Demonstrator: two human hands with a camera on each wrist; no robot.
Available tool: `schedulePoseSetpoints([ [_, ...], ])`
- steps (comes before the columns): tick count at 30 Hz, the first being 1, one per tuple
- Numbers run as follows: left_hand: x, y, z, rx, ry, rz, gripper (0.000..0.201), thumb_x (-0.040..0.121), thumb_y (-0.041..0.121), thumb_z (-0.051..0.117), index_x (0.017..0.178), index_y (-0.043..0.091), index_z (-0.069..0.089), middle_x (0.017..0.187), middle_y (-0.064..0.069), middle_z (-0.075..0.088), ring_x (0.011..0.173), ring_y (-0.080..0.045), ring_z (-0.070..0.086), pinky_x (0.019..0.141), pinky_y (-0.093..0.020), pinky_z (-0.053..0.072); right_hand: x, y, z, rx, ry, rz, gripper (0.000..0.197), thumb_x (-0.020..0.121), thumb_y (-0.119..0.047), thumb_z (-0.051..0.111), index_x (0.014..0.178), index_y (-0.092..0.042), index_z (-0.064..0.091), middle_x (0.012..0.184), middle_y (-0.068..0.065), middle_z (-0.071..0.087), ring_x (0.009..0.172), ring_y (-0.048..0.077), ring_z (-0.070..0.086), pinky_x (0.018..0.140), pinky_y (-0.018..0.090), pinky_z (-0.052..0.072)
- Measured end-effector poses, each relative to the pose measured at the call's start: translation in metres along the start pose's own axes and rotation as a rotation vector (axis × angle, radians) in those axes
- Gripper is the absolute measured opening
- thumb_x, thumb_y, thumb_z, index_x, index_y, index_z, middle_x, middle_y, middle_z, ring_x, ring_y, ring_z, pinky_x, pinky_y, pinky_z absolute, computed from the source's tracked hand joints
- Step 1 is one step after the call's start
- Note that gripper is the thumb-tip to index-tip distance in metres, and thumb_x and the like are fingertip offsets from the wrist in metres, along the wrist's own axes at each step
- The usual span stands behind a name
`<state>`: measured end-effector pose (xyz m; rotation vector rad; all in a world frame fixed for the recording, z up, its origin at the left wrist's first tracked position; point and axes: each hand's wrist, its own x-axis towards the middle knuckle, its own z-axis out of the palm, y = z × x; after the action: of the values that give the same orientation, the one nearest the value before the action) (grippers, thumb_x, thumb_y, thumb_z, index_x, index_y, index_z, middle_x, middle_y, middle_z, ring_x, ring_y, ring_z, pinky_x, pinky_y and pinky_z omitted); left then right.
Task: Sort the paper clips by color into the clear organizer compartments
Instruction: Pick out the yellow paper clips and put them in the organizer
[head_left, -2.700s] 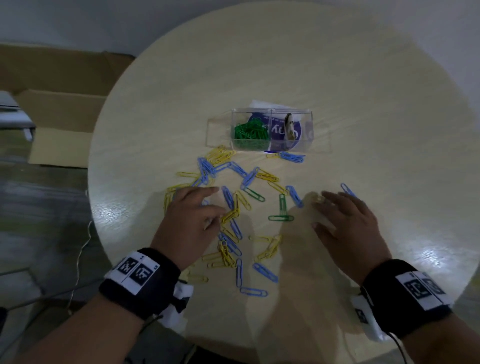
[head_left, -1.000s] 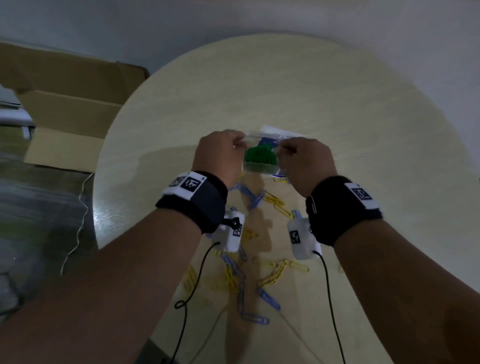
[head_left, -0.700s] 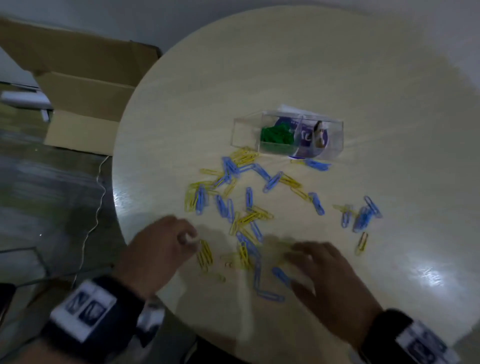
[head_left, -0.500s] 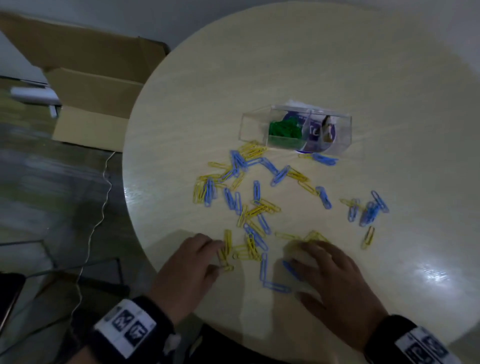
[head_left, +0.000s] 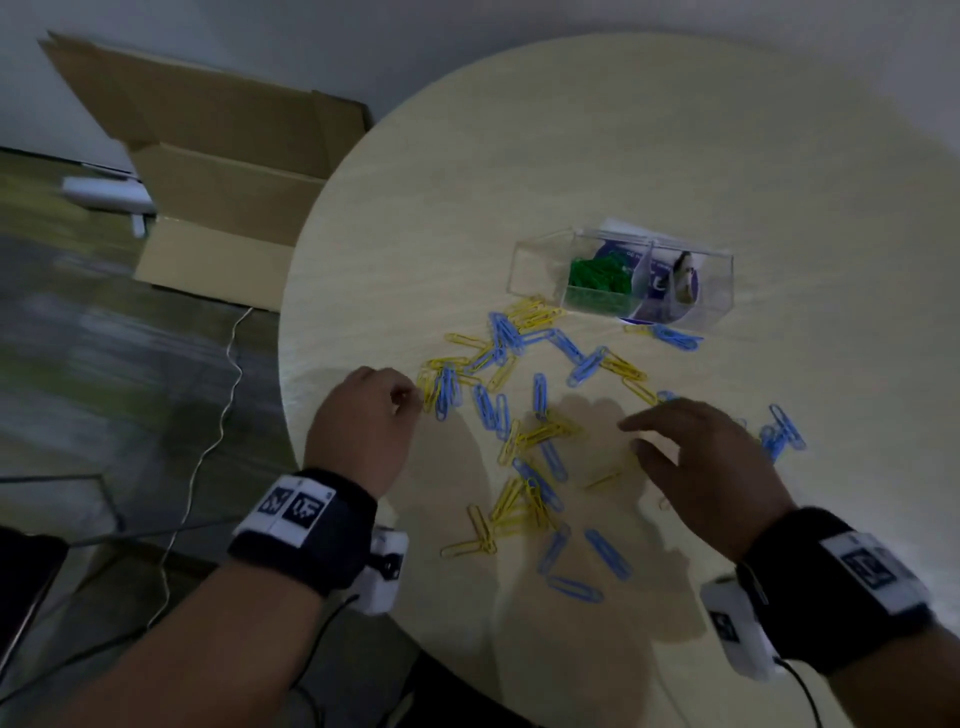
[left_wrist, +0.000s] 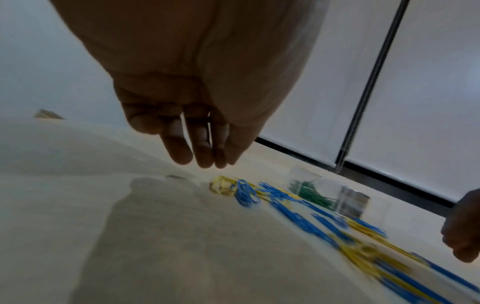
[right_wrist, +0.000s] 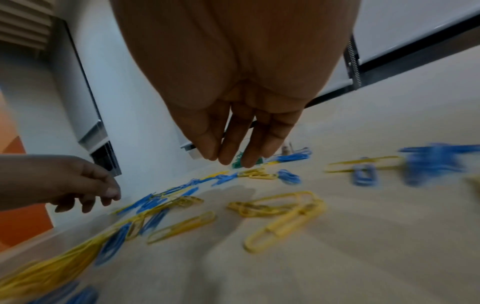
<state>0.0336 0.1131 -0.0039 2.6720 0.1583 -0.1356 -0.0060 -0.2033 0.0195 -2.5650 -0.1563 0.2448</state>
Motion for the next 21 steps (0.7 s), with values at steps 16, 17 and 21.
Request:
schedulePoseSetpoints([
  [16, 0.021, -0.003, 0.008, -0.024, -0.096, -0.043, 0.01, 0.078, 0.023, 0.072, 0.087, 0.022, 0.069, 0.089, -0.004, 0.064, 0.09, -0.027, 0.063, 0.078, -0.039, 0.05, 0.049, -0.03, 0.042, -0.386, -0.309, -0.082, 0.068, 0.086, -0.063, 0.045, 0.145, -0.035, 0.026, 0.161, 0.002, 0.001, 0.147, 0.03, 0.001, 0.117, 0.045, 0.015],
  [17, 0.021, -0.004, 0.007, -0.017, -0.104, -0.052, 0.009, 0.079, 0.022, 0.07, 0.088, 0.023, 0.069, 0.089, -0.004, 0.064, 0.09, -0.027, 0.063, 0.079, -0.039, 0.05, 0.045, -0.03, 0.037, -0.357, -0.288, -0.072, 0.062, 0.086, -0.06, 0.046, 0.142, -0.036, 0.034, 0.161, 0.002, 0.006, 0.147, 0.03, 0.006, 0.115, 0.046, 0.02],
  [21, 0.024, -0.006, 0.001, 0.027, -0.144, -0.036, 0.011, 0.079, 0.02, 0.064, 0.089, 0.024, 0.066, 0.089, -0.003, 0.058, 0.089, -0.028, 0.061, 0.079, -0.04, 0.049, 0.079, -0.038, 0.029, -0.27, -0.059, -0.183, 0.046, 0.084, -0.016, 0.054, 0.131, -0.017, 0.054, 0.147, 0.009, 0.042, 0.127, 0.035, 0.043, 0.103, 0.046, 0.041],
])
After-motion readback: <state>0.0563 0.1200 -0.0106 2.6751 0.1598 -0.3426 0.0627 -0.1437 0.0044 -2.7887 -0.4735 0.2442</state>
